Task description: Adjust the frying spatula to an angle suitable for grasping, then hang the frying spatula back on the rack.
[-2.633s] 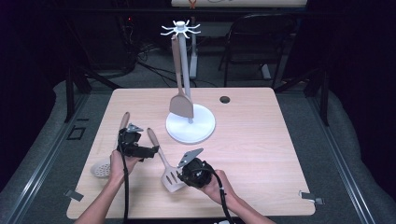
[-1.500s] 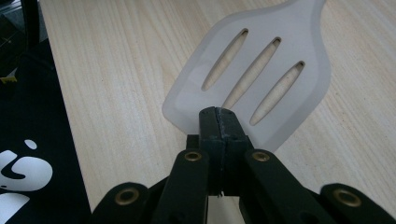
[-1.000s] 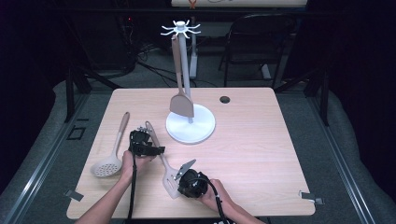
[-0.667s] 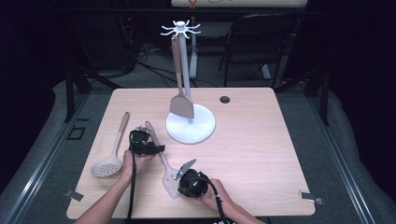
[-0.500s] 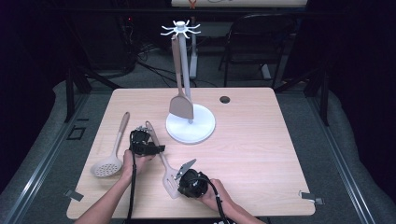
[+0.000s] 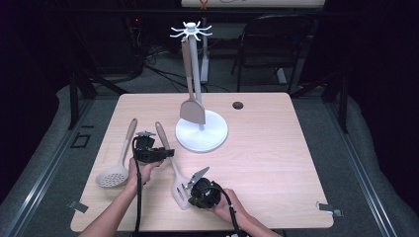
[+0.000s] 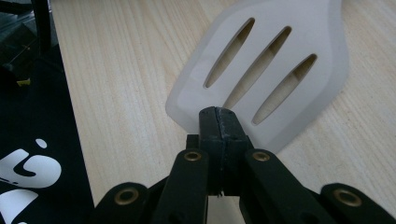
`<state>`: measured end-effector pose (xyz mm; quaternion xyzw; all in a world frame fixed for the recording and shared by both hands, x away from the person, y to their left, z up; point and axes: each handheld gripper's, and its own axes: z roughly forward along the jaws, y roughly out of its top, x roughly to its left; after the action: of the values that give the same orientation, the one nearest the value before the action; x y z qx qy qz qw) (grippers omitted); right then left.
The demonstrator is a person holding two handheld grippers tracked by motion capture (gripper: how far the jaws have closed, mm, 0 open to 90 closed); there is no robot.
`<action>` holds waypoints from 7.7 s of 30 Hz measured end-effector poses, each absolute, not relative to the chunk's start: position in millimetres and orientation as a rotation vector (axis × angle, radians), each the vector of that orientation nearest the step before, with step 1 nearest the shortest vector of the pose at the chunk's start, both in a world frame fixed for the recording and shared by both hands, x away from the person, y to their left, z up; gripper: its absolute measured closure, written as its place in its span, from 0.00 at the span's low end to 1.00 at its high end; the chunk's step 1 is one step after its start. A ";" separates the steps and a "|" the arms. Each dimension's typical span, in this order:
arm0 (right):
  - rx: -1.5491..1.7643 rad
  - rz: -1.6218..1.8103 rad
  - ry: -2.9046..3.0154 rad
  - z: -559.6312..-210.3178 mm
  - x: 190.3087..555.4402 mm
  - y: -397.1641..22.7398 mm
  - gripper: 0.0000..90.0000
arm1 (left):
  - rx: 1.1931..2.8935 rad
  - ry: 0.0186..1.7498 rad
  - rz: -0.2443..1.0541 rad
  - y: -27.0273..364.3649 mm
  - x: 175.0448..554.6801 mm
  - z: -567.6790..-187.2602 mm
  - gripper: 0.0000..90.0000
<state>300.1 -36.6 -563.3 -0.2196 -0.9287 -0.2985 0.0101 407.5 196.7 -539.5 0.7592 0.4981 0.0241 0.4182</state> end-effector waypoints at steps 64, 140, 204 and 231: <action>-0.980 -1.197 -2.846 -512.7 358.9 -9.7 0.80 | 1.784 1.027 0.050 186.4 371.6 -491.0 0.82; -1.317 -1.190 -2.817 -502.2 324.2 -182.0 0.15 | 1.841 0.814 0.132 155.7 365.3 -454.5 0.86; -1.289 -1.132 -2.840 -509.6 331.4 -185.7 0.15 | 1.889 0.671 0.286 128.0 416.1 -373.4 0.86; -1.295 -1.116 -2.835 -510.1 331.9 -185.7 0.15 | 1.909 0.639 0.319 119.6 433.2 -356.6 0.86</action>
<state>331.9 -185.7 -510.1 -0.3898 -0.8532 -0.3360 -0.0844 433.2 119.6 -356.6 0.7978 0.2671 0.1333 0.5239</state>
